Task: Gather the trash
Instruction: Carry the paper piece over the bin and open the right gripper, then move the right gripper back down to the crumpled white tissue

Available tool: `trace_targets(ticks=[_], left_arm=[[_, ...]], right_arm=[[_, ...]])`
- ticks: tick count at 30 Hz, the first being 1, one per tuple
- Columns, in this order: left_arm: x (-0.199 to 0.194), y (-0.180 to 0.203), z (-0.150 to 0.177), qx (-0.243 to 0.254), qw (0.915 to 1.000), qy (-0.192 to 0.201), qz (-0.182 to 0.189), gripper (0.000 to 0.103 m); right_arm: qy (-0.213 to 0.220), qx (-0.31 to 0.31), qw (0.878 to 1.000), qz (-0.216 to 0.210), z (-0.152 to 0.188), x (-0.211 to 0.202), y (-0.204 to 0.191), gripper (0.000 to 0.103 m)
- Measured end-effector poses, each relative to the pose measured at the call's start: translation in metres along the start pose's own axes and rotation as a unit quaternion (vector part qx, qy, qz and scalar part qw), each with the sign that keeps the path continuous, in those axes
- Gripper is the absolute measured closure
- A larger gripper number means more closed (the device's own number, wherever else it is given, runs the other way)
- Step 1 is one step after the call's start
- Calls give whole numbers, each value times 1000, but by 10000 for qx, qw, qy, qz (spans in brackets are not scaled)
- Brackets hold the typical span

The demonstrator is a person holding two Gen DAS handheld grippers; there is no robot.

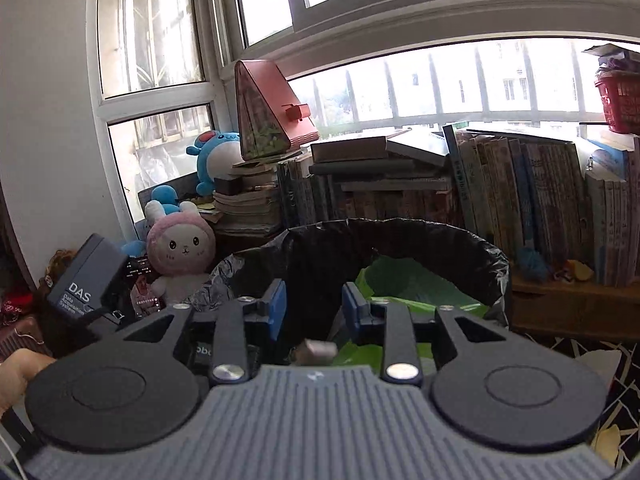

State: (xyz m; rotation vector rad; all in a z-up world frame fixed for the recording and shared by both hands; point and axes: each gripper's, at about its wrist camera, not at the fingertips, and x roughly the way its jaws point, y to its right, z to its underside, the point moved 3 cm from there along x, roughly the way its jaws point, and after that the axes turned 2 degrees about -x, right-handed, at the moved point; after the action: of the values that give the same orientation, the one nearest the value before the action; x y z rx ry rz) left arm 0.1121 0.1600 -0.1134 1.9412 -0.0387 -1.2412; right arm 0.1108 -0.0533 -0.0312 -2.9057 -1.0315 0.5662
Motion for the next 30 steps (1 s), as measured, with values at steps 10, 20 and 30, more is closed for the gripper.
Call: trace_targets(ticks=[10, 20, 30], left_arm=[[0, -1, 1, 4, 10000, 10, 31, 12], [0, -1, 1, -20, 10000, 21, 40, 12], [0, -1, 1, -20, 10000, 22, 39, 12]], right_arm=[[242, -174, 9994, 200, 13, -35, 14, 33], [380, -406, 9948, 857, 39, -80, 43, 21], [100, -245, 9854, 1683, 87, -102, 86, 17]])
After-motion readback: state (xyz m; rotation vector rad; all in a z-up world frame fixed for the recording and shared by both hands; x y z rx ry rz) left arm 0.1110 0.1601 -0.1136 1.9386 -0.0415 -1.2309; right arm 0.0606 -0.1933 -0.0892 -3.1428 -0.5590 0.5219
